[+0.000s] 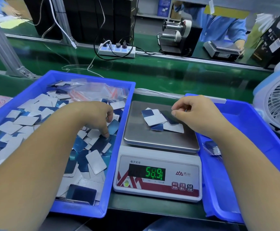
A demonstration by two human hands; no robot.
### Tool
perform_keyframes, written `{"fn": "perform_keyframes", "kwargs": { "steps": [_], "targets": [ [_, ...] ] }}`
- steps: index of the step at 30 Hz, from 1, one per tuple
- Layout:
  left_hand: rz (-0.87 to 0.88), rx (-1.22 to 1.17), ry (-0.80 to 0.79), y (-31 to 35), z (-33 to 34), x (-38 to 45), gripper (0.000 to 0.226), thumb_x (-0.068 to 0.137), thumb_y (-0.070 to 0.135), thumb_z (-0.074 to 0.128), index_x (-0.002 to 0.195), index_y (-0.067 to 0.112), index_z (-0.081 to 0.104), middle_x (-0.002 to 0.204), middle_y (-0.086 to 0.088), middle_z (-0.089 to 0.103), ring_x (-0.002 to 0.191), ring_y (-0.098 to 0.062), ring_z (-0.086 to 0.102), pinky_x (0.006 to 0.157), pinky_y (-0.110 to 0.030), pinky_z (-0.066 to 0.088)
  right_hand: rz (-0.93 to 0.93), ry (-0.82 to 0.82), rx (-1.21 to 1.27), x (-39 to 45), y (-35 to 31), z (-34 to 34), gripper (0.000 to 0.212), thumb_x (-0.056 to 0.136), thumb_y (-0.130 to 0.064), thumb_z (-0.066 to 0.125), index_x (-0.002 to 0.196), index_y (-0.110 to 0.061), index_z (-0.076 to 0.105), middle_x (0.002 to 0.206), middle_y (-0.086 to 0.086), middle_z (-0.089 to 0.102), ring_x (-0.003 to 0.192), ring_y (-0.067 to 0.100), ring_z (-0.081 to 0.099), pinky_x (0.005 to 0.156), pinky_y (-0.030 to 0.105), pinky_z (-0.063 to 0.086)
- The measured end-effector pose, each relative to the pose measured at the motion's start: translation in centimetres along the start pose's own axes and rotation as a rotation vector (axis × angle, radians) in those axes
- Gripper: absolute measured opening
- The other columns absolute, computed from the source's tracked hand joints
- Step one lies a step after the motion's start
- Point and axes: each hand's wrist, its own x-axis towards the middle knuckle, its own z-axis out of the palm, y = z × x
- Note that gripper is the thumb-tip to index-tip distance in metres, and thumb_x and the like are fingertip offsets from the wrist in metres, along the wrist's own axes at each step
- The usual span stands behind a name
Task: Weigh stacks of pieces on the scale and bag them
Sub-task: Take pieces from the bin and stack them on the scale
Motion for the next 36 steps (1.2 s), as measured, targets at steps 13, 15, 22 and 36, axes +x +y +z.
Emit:
{"fn": "perform_keyframes", "kwargs": {
  "steps": [13,15,22,36],
  "targets": [
    [0.005,-0.251,0.281,-0.4,-1.4,-0.5,0.025,0.082,0.029,0.081,0.072,0.014,0.063,0.071,-0.002,0.06,0.064,-0.021,0.052,0.057,-0.028,0.035,-0.024,0.018,0.007,0.0,-0.2,-0.1,0.014,0.085,-0.02,0.067,0.076,-0.029,0.069,0.061,-0.023,0.059,0.056,-0.003,0.05,0.053,0.005,0.038],
    [0.02,-0.381,0.412,0.0,-1.9,-0.8,0.02,0.081,0.03,0.081,0.08,0.015,0.068,0.078,-0.004,0.066,0.067,-0.02,0.056,0.057,-0.028,0.039,-0.027,0.024,0.007,0.0,-0.2,-0.2,0.014,0.085,-0.019,0.067,0.075,-0.028,0.069,0.061,-0.023,0.059,0.056,-0.003,0.051,0.053,0.006,0.038],
    [0.405,-0.835,0.382,5.5,-2.3,-2.8,0.035,0.078,0.022,0.083,0.104,0.032,0.062,0.069,0.002,0.072,0.054,-0.011,0.056,0.046,-0.019,0.043,-0.026,0.061,-0.001,0.2,-0.2,-0.3,0.015,0.085,-0.018,0.068,0.074,-0.029,0.069,0.061,-0.023,0.059,0.055,-0.004,0.05,0.052,0.005,0.037],
    [0.46,-0.334,0.49,8.6,1.0,-0.2,0.021,0.077,0.046,0.08,0.09,0.038,0.065,0.104,0.008,0.055,0.106,-0.015,0.042,0.085,-0.029,0.039,0.004,0.052,0.007,0.2,0.1,-0.2,0.014,0.085,-0.019,0.068,0.075,-0.028,0.07,0.057,-0.018,0.058,0.056,-0.004,0.05,0.051,0.006,0.037]
  ]
}}
